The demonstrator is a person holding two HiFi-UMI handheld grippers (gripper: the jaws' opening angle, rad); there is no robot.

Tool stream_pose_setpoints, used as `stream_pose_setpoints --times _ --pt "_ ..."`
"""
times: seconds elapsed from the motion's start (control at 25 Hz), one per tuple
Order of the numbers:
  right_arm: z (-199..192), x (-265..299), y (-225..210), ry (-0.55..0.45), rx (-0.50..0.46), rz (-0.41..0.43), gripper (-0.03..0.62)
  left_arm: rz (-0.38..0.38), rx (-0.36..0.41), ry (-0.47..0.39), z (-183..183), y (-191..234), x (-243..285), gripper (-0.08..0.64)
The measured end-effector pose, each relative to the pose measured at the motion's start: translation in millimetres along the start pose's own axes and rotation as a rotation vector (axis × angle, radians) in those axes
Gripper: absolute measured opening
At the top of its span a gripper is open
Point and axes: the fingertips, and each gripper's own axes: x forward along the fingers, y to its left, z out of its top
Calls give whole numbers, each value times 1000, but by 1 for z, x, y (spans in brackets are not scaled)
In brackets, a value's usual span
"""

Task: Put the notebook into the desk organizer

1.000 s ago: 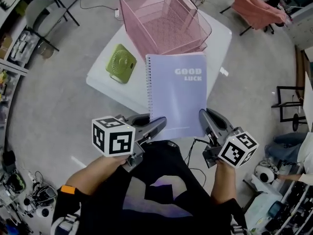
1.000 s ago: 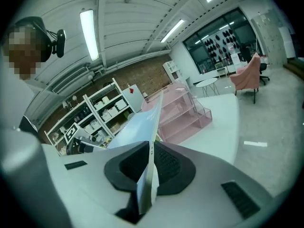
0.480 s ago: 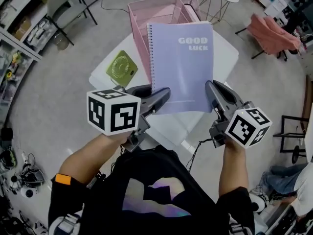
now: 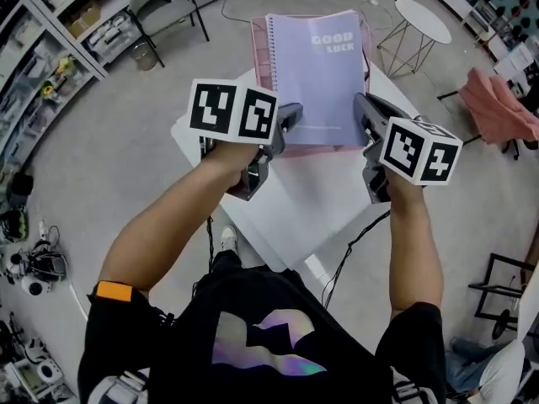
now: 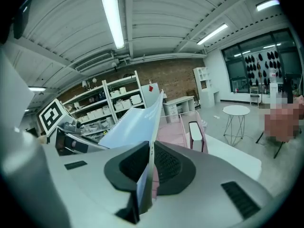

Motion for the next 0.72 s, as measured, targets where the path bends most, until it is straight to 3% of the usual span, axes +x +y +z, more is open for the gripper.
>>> stream_pose_setpoints --times 0.28,0.72 --pt "27 46 -8 52 -54 -40 46 133 -21 54 31 34 10 130" --pt "18 86 -28 169 -105 -101 55 203 -92 129 33 61 34 155"
